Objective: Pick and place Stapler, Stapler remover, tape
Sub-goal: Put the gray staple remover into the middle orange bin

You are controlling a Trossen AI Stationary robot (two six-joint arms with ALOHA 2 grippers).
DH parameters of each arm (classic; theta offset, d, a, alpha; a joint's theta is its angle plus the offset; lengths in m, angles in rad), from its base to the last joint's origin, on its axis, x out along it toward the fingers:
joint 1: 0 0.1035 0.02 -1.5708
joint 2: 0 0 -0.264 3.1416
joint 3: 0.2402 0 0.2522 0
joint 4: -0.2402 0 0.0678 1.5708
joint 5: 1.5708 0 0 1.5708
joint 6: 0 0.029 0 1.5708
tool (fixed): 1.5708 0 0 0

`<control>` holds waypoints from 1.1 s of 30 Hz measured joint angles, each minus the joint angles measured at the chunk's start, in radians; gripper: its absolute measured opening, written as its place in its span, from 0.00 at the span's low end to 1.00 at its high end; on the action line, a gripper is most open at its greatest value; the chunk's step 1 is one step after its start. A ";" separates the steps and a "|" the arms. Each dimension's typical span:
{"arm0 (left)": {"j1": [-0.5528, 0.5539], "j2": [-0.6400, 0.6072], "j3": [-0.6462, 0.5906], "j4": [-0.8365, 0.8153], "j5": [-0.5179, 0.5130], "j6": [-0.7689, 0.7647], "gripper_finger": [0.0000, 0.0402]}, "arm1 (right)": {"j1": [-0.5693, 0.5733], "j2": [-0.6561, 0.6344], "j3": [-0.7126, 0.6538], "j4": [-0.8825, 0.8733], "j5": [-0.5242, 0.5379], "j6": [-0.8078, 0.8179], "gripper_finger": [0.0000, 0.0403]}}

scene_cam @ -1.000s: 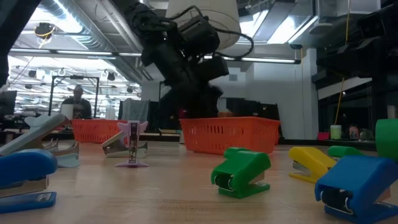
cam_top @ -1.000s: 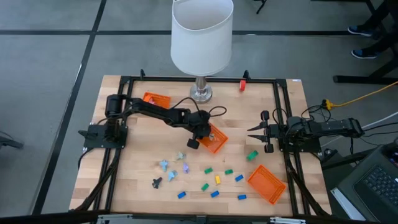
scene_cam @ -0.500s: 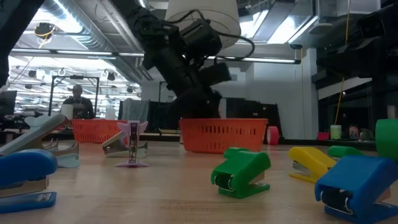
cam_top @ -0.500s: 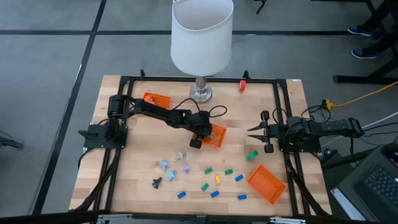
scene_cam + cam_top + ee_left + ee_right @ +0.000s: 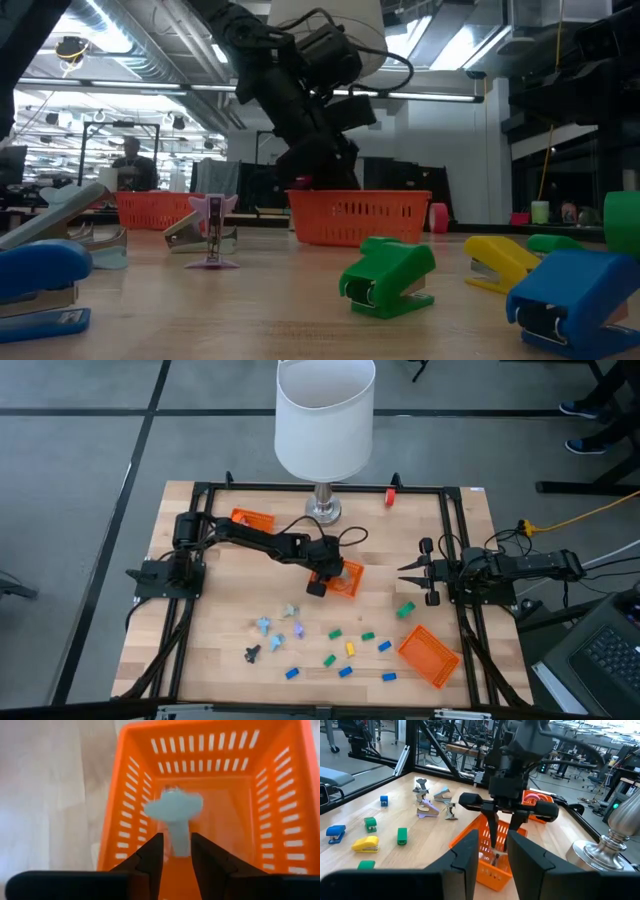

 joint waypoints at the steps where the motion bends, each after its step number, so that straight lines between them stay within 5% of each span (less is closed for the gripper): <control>1: 0.000 0.001 0.000 -0.004 0.000 0.000 0.25 | 0.000 0.000 0.000 0.000 0.000 0.000 0.26; 9: 0.000 -0.039 0.016 -0.027 -0.035 -0.008 0.31 | 0.000 0.000 0.000 0.000 0.000 0.000 0.26; 33: -0.109 -0.352 0.080 -0.614 -0.140 -0.433 0.37 | 0.000 0.000 0.000 0.000 0.000 0.000 0.26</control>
